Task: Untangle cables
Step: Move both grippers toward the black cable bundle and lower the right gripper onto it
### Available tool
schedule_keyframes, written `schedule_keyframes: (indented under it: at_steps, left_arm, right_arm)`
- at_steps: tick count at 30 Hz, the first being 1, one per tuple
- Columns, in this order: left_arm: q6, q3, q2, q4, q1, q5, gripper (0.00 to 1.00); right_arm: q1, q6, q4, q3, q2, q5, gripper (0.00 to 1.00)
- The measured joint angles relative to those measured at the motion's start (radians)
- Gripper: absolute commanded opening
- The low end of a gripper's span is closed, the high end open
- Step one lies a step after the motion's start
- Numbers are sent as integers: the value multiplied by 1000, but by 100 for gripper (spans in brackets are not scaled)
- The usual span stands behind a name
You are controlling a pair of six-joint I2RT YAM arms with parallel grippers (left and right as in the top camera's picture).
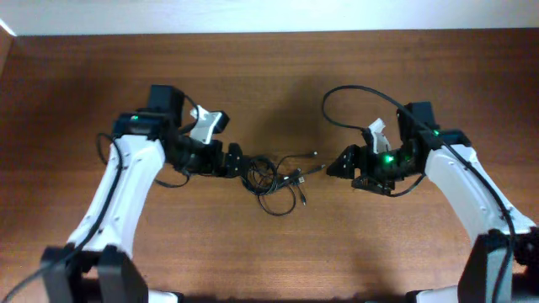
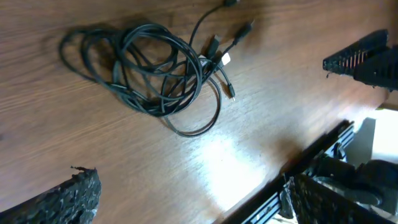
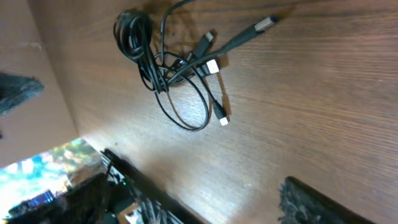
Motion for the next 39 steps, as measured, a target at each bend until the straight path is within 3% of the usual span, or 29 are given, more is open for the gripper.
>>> schedule_keyframes:
  at_steps: [6,11,16,23,29,35,38,39]
  left_arm:
    - [-103,1,97,34,-16,-90,99]
    - [-170,1,132,93,-16,-156,99]
    - [-291,1,134,116,18,-273,99]
    - [-368,1,134,122,90,-328,99]
    - [-394,1,134,119,91,-359,99]
    - [-435,1,134,114,95,-402,99]
    - [-441,1,134,114,95,-407,99]
    - [-441,1,134,114,95,-407,99]
  right_arm:
    - [150,53,192,0,21,-10,75]
    - [285,212,369,2,22,136,70]
    - [399,356,427,2,23,333,70]
    - [467,414,521,3,129,423,70]
    - [467,420,635,3,225,346,69]
    - [467,454,647,3,286,304,56]
    - [467,470,675,5,297,277,36]
    - [467,476,680,5,300,272,35]
